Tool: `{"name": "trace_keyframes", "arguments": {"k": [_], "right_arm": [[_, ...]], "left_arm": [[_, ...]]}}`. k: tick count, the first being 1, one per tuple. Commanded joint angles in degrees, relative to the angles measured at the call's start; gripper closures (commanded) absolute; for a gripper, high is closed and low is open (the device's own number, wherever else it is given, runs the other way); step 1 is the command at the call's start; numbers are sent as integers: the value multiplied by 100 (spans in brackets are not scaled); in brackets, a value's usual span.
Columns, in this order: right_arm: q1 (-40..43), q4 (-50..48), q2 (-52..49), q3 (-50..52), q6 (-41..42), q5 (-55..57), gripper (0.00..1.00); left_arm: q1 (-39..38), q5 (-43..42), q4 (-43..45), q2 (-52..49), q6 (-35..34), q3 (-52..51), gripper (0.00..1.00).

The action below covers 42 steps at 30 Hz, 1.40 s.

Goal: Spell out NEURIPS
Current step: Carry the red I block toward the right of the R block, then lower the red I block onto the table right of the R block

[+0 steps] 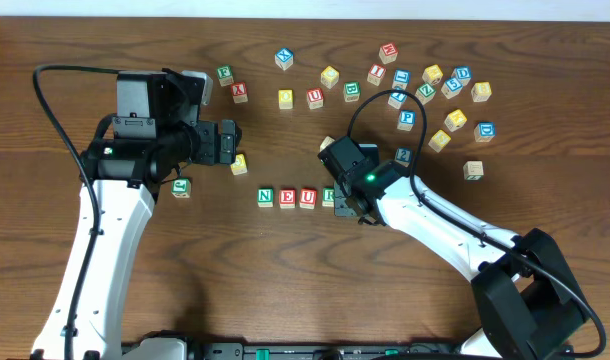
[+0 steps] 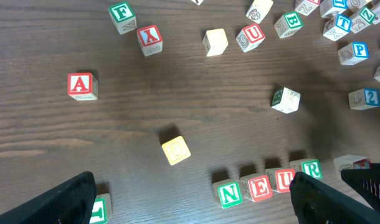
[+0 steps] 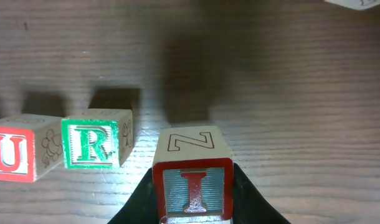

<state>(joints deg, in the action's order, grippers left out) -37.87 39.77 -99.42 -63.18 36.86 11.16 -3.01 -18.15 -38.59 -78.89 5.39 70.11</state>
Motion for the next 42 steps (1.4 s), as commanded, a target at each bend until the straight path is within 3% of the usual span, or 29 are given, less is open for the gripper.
{"name": "trace_keyframes", "arguments": {"k": [1, 14, 42], "right_arm": [[-48, -42, 76, 26, 105, 140, 98], [-48, -678, 76, 494, 107, 133, 99], [-291, -1067, 74, 658, 87, 323, 99]], "left_arm": [[20, -68, -2, 50, 37, 138, 2], [20, -68, -2, 50, 37, 138, 2], [20, -66, -2, 50, 37, 138, 2]]}}
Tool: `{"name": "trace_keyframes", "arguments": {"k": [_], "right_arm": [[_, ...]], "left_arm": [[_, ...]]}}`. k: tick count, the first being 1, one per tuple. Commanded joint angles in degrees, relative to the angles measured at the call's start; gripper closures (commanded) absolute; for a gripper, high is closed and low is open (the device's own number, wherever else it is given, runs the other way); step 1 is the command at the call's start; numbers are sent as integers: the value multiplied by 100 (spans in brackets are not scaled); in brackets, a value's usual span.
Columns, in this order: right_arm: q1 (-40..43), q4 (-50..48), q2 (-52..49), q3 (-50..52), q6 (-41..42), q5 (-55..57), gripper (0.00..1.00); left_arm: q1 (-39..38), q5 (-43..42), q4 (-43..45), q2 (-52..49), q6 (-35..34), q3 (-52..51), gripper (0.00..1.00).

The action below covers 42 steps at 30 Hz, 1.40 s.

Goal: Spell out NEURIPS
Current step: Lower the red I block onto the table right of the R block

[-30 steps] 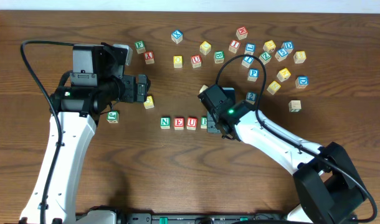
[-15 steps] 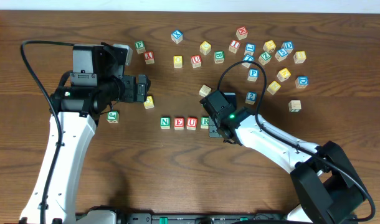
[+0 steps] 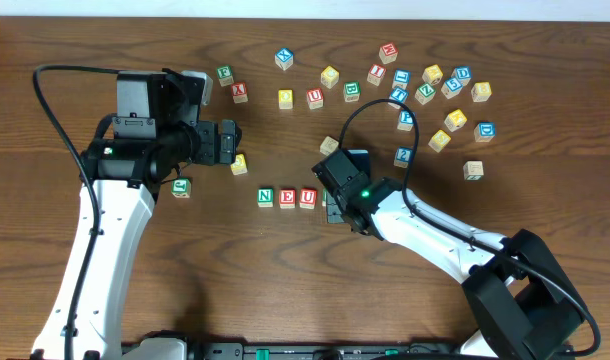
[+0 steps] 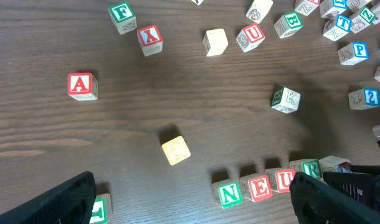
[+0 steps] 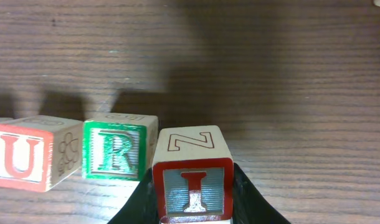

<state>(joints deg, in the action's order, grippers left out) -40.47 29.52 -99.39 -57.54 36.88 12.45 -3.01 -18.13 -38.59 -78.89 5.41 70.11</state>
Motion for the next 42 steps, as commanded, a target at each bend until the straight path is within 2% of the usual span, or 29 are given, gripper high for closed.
{"name": "trace_keyframes", "arguments": {"k": [1, 42], "right_arm": [[-31, -57, 72, 122, 114, 205, 99], [-24, -448, -72, 304, 120, 439, 94]], "left_arm": [[20, -68, -2, 50, 35, 138, 2], [20, -70, -2, 50, 35, 138, 2]]}}
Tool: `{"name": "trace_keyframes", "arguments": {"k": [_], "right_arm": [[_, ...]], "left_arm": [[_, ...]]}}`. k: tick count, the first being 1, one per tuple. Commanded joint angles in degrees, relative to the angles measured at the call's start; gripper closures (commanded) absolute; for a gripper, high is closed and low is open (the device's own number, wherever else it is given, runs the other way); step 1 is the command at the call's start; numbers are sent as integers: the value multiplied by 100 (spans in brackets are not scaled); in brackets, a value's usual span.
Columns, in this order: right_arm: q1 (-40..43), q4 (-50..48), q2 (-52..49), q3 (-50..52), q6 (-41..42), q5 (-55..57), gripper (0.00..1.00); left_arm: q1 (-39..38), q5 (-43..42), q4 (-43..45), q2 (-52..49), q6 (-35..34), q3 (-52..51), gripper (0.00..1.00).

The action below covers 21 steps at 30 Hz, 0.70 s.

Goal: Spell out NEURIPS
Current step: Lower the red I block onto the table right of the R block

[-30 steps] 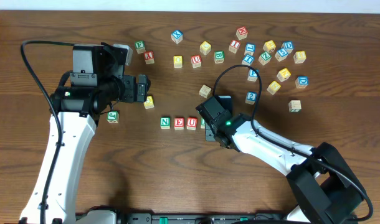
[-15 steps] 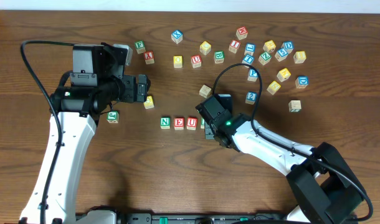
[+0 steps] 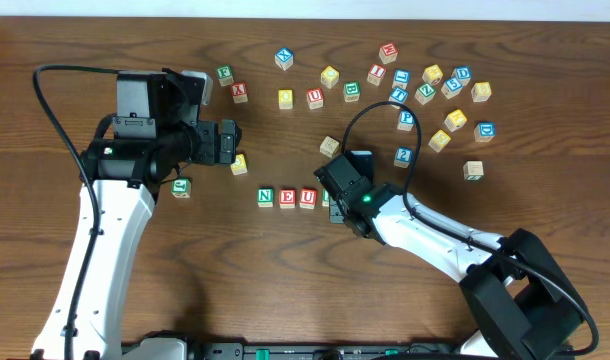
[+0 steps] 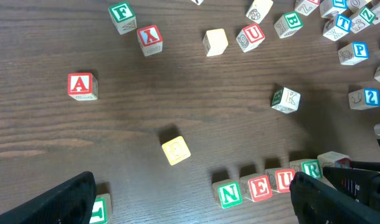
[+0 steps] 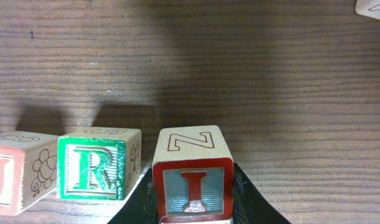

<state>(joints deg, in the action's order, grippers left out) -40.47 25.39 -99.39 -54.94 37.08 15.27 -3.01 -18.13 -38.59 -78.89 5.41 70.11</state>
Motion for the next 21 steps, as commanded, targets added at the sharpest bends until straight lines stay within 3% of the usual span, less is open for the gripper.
{"name": "trace_keyframes", "arguments": {"k": [1, 21], "right_arm": [[-24, -35, -74, 44, 101, 157, 94], [-22, -149, -81, 140, 55, 219, 93]], "left_arm": [[20, -70, -2, 50, 35, 138, 2], [20, -68, -2, 50, 35, 138, 2]]}}
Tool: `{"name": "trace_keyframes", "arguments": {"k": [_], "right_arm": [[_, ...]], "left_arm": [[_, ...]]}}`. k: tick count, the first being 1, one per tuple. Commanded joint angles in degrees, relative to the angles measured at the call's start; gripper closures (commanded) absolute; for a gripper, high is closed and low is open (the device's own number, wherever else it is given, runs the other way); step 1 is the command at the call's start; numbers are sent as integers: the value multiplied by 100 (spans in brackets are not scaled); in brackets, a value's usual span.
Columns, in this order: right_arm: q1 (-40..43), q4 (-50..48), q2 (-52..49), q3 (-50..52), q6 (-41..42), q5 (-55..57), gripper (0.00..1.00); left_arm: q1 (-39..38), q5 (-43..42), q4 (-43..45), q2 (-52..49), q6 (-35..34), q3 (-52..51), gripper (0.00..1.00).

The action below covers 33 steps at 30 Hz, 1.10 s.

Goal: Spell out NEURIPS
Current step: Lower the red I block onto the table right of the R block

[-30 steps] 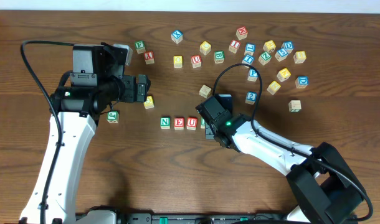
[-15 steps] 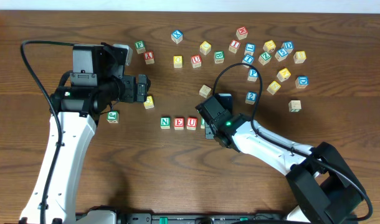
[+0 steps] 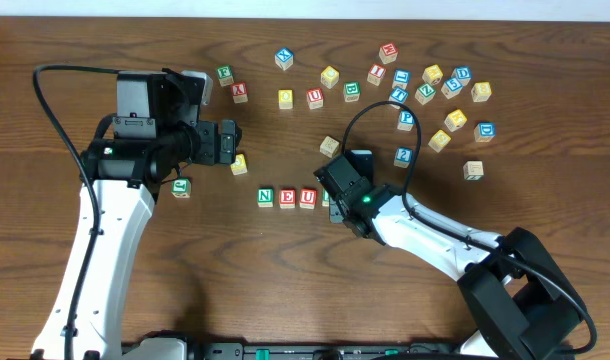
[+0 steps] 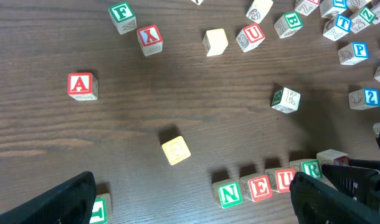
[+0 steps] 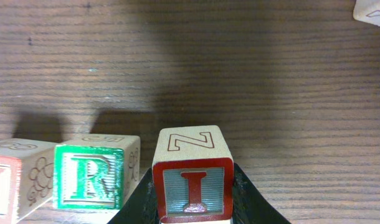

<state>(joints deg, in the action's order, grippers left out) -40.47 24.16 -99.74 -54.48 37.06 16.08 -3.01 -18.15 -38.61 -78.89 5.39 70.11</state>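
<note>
A row of blocks N (image 3: pixel 265 197), E (image 3: pixel 286 198), U (image 3: pixel 307 197) lies mid-table, with the green R (image 5: pixel 90 180) at its right end. My right gripper (image 5: pixel 192 214) is shut on the red I block (image 5: pixel 191 186), which sits right beside the R with a narrow gap. In the overhead view the right gripper (image 3: pixel 343 195) covers the R and the I. The blue P block (image 3: pixel 407 119) lies among the loose blocks at the back. My left gripper (image 4: pixel 190 199) is open, above the table left of the row, holding nothing.
Loose letter blocks are scattered across the back right, including a blue S (image 4: pixel 364 98), a U (image 3: pixel 314 98) and a K (image 4: pixel 285 98). A yellow block (image 4: pixel 175 150), a red A (image 4: pixel 82 85) and a green block (image 3: pixel 181 187) lie near the left arm.
The right wrist view shows the R block slightly lower and closer to the held I block. The left arm has not moved.
My right gripper held the I block to the right of the R with a gap at first. Then it was close against the R's right side, and it has stayed there with small shifts. The left gripper stayed open and still.
</note>
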Motion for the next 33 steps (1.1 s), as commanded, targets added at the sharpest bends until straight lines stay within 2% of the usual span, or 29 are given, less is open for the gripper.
{"name": "trace_keyframes", "arguments": {"k": [1, 14, 26, 33], "right_arm": [[-22, -28, -46, 96, 57, 138, 94], [-24, -13, -46, 98, 70, 131, 93], [9, 94, -46, 98, 415, 90, 92], [258, 96, -46, 98, 400, -378, 89]], "left_arm": [[20, -68, 0, 50, 37, 138, 2], [20, -66, 0, 50, 37, 138, 2], [20, -68, 0, 50, 37, 138, 2], [20, -66, 0, 50, 37, 138, 2]]}}
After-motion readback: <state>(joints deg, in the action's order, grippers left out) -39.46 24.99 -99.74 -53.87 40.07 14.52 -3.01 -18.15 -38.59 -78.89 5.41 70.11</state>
